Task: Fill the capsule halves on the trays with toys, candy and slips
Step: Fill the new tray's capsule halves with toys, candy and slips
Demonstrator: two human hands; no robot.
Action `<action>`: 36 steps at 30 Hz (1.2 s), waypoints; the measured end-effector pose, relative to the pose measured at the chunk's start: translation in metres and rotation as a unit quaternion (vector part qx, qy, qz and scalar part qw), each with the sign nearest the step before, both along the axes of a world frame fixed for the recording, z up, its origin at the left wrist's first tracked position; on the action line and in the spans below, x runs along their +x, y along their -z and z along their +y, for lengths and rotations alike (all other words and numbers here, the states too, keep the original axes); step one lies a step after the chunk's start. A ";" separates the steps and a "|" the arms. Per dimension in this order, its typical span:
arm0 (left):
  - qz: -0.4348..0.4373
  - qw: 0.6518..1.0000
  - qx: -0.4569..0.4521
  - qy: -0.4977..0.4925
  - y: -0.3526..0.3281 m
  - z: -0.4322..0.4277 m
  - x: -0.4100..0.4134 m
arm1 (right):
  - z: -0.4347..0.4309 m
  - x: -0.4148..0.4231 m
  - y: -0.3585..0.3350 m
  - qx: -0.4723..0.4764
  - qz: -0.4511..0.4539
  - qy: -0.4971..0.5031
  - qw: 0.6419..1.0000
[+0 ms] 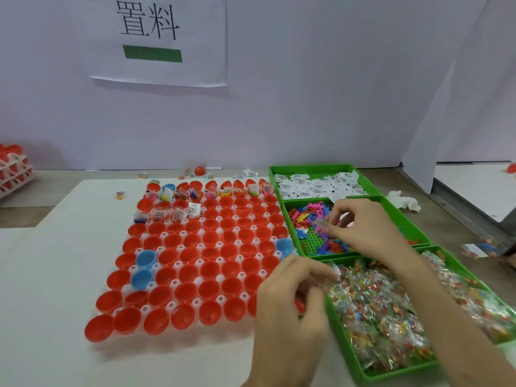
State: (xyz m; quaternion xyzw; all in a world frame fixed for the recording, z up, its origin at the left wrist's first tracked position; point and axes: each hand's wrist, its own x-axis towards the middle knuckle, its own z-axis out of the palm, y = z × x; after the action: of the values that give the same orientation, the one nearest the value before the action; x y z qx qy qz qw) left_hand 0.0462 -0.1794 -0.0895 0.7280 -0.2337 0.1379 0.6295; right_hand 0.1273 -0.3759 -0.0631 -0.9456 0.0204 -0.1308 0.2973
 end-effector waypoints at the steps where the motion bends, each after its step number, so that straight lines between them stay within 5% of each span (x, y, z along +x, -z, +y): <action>1: 0.002 1.000 -0.007 -0.001 -0.001 0.001 -0.001 | -0.002 -0.001 0.000 -0.013 0.022 0.000 1.000; 16: -0.010 1.000 -0.006 -0.007 0.002 0.000 0.000 | -0.006 -0.003 0.004 -0.022 0.104 -0.049 0.993; 30: 0.028 0.999 -0.032 -0.006 0.003 0.002 0.001 | -0.009 -0.002 0.002 0.102 -0.029 0.036 0.994; 36: 0.026 0.999 -0.022 -0.002 0.004 0.002 0.001 | 0.008 0.000 0.008 0.016 0.047 -0.081 0.995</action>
State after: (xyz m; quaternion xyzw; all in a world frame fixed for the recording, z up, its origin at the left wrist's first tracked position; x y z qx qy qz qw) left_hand 0.0467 -0.1778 -0.0933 0.7181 -0.2126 0.1256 0.6507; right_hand 0.1274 -0.3680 -0.0714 -0.9443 -0.0400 -0.0611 0.3209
